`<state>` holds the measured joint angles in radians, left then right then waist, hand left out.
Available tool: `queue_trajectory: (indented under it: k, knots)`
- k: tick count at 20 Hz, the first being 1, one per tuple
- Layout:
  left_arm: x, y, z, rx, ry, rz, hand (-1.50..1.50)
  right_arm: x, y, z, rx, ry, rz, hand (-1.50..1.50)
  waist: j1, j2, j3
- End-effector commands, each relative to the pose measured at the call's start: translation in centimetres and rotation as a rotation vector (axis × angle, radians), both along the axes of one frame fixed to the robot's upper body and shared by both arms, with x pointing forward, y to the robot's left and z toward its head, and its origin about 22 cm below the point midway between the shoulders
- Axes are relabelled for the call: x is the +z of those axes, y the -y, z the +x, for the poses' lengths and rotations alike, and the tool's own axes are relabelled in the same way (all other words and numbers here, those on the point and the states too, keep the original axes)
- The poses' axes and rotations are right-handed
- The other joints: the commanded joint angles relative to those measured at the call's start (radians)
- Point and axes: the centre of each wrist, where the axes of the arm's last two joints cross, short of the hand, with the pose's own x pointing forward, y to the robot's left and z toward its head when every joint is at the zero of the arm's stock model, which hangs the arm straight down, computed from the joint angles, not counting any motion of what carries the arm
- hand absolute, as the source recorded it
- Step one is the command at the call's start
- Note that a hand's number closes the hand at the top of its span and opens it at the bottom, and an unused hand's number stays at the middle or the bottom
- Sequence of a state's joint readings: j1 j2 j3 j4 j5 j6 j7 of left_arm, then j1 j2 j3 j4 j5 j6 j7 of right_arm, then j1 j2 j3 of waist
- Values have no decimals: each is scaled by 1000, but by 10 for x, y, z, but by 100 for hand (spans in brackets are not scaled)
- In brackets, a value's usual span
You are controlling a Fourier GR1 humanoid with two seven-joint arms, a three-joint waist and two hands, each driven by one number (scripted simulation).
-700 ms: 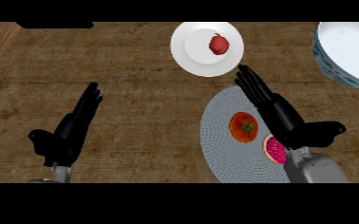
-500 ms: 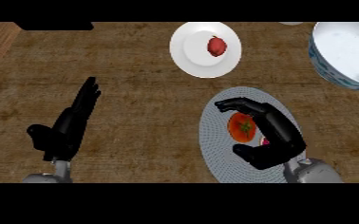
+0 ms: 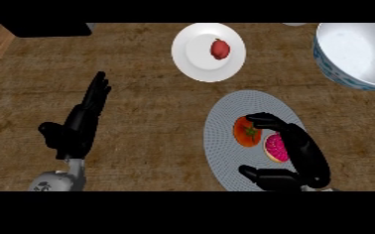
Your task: Pick the tomato from the placemat and place it in the bowl
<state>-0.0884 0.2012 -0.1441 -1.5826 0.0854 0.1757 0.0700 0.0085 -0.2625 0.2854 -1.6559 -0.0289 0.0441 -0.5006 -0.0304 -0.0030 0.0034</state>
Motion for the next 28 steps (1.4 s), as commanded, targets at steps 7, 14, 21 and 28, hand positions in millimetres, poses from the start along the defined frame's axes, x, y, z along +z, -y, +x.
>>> queue_trajectory:
  k: [7, 14, 21, 28]
  knots:
    - [3, 8, 7, -39, -14, -8, 0, 27, 48, -48, -145, 225, -19, -150, 19, 0, -4]
    - [6, 4, 14, -25, 10, -1, 0, 74, 62, -62, -211, 89, -182, -150, 23, 2, -4]
    - [10, 19, 21, -21, 11, -8, 0, 92, 47, -42, -167, -136, -408, -150, 31, 2, -4]
    - [0, 27, 7, -32, 1, 1, 0, 76, 46, -37, -137, -235, -516, -150, 28, 2, -3]
